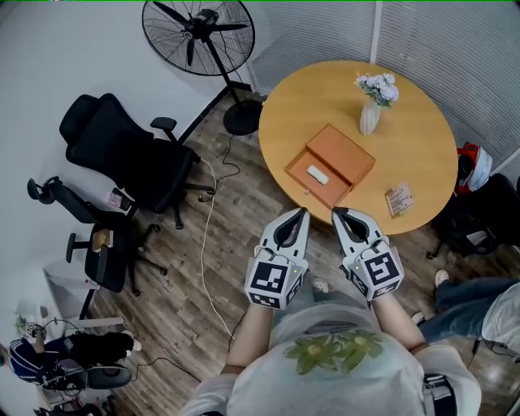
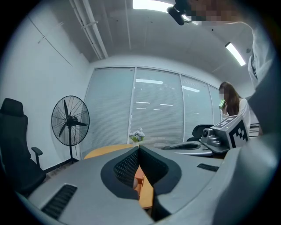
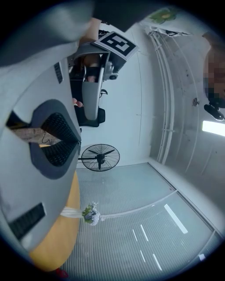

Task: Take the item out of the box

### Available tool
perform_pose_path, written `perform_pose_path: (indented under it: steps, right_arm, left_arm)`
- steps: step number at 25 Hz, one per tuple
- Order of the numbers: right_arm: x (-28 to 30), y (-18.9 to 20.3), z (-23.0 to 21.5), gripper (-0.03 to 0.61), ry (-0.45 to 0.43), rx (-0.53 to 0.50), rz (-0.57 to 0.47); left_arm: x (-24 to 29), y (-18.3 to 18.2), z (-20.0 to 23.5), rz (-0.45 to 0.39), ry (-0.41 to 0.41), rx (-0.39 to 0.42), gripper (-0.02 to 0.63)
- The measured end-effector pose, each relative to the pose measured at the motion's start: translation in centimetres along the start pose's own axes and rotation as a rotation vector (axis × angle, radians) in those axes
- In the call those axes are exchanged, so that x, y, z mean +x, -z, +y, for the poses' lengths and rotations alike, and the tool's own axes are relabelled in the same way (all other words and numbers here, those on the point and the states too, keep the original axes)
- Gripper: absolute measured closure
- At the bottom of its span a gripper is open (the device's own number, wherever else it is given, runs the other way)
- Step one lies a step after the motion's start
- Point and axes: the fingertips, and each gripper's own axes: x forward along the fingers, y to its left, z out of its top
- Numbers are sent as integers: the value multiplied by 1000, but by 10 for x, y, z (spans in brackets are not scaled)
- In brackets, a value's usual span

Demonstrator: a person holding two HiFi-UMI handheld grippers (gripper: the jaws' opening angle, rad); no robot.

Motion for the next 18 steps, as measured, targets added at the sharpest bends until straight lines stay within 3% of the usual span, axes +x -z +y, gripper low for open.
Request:
perform_pose_path:
  steps: [18]
  right_arm:
    - [94, -17, -58, 572, 70, -17, -4]
  left_arm:
    - [81, -12, 84, 31, 30, -6, 612]
